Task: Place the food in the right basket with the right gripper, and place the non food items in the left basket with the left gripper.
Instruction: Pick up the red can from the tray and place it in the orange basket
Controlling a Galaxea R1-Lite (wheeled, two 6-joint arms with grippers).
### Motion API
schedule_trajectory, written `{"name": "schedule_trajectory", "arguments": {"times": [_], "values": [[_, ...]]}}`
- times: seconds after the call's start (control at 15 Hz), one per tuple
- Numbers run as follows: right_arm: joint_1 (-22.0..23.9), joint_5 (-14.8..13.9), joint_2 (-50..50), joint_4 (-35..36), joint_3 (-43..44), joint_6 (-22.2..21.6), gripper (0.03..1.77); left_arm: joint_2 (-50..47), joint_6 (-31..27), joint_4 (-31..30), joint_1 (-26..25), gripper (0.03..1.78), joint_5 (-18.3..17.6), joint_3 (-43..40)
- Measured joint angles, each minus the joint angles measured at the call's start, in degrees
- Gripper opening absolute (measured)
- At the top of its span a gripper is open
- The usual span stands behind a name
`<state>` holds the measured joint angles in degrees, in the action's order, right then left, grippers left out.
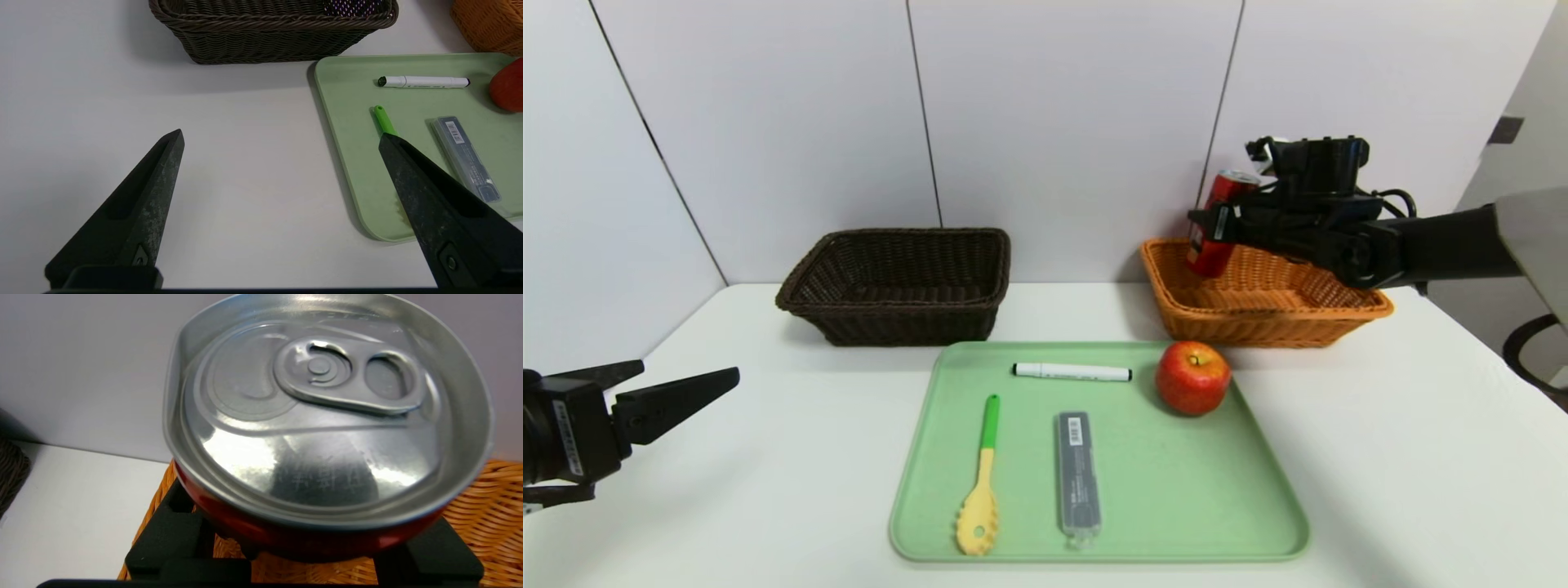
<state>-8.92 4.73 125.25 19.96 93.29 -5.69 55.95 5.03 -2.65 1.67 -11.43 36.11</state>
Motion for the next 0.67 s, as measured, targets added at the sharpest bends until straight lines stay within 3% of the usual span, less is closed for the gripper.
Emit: {"name": "schedule_trajectory", "arguments": {"times": [0.67], "values": [[-0.02,-0.05,2.79,1.34,-2.06,0.02,0.98,1.32,0.02,0.34,0.15,1.69,0.02,1.12]]}}
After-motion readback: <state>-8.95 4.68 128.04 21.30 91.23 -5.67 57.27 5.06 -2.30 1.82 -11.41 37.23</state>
